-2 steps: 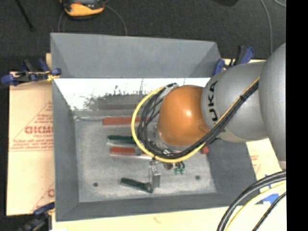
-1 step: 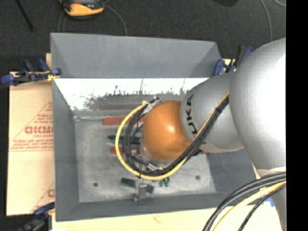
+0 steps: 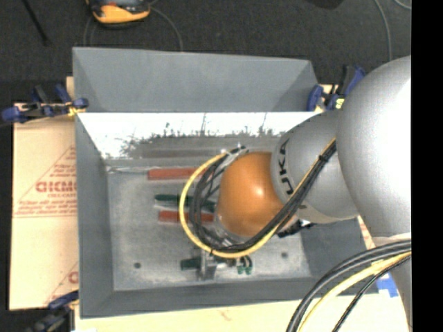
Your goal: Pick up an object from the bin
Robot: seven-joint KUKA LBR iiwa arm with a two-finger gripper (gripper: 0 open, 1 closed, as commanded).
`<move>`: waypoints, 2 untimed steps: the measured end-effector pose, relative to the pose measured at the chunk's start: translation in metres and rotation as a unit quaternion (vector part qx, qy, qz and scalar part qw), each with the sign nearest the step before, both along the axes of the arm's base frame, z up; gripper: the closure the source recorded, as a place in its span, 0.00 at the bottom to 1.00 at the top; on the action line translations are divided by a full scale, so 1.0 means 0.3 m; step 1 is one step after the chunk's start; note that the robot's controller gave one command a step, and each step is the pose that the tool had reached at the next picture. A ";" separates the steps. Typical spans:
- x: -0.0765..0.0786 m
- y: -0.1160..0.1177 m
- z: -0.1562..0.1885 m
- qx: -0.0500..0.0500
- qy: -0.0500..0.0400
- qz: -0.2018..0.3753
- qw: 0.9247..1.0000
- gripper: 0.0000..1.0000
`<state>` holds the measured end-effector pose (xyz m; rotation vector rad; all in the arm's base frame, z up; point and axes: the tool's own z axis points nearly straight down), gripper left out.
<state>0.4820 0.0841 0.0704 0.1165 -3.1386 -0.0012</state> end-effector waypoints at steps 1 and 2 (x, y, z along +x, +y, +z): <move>0.000 0.000 0.000 0.000 0.000 0.000 1.000 1.00; 0.061 0.051 0.562 0.000 -0.004 0.016 1.000 1.00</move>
Offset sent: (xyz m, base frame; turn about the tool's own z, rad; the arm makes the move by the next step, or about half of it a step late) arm 0.0161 0.0162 0.1669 -0.0358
